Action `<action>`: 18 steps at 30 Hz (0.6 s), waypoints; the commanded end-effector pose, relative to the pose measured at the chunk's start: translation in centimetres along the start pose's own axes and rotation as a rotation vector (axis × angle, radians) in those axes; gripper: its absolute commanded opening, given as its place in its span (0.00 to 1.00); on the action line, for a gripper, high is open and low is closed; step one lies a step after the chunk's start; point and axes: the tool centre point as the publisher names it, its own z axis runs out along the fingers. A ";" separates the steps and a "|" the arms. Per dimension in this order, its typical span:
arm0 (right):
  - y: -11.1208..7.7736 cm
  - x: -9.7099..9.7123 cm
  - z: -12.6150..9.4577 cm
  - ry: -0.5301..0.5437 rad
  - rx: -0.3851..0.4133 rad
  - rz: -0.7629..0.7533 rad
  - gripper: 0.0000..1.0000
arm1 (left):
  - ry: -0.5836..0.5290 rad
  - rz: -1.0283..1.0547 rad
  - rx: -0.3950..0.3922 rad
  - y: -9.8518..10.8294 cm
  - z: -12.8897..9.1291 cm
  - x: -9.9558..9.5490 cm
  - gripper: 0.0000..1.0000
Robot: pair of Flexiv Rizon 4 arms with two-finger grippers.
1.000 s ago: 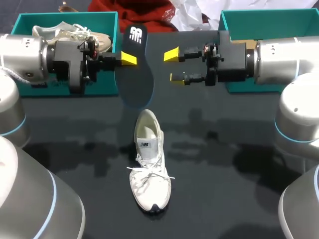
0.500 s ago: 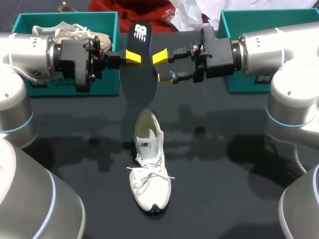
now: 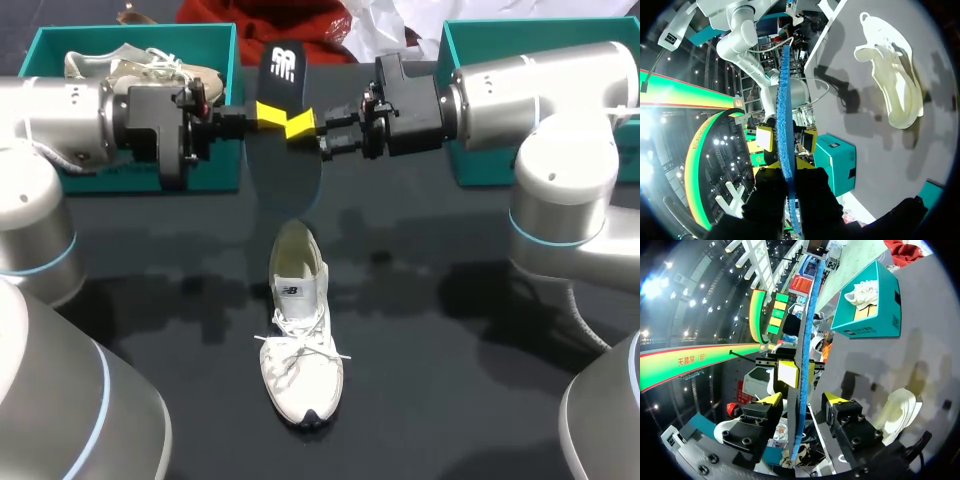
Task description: Take the shoe out of the shoebox, open the shoe tongue, remove and reinsert the insole, then place the shoe into the shoebox
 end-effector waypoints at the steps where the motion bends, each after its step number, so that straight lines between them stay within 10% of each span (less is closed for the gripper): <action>1: -0.2 0.0 0.7 0.004 -0.001 -0.005 0.44 | 0.001 0.004 -0.003 0.0 0.3 0.0 0.00; 18: -0.7 0.4 1.1 0.013 0.016 -0.010 0.35 | 0.006 0.020 -0.002 0.2 0.4 0.0 0.00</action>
